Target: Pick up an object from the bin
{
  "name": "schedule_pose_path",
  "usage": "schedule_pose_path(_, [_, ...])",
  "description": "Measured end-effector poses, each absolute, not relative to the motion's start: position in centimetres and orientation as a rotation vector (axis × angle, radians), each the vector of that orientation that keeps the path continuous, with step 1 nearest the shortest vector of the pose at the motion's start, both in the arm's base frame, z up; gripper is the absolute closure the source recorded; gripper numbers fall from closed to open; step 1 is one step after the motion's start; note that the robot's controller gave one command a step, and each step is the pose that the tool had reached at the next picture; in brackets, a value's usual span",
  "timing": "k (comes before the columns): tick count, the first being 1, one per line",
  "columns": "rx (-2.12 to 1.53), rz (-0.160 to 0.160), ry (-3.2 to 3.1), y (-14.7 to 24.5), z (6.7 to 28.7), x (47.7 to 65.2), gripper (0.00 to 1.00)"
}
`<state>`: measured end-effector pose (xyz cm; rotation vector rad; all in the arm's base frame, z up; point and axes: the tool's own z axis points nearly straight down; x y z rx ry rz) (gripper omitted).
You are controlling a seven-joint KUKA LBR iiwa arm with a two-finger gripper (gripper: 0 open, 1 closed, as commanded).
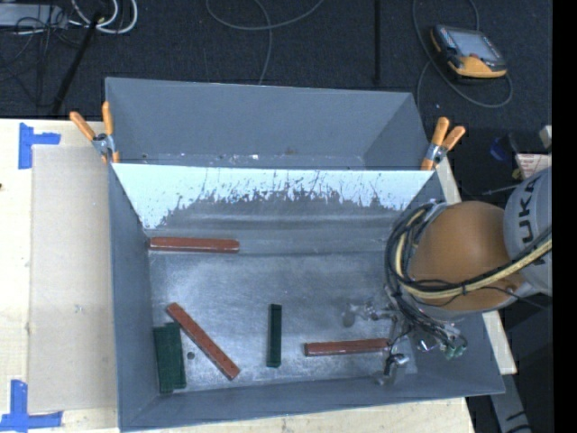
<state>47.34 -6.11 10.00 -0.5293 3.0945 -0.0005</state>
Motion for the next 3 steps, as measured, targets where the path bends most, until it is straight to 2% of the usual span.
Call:
schedule_pose_path(1, [-0.423, -0.001, 3.110, -9.8, 10.0, 47.1, 0.00])
schedule_pose_path(2, [-0.378, -0.004, 3.106, -5.9, 7.1, 47.4, 0.00])
schedule_pose_path(3, [-0.379, -0.003, 3.107, -6.0, 7.2, 47.8, 0.00])
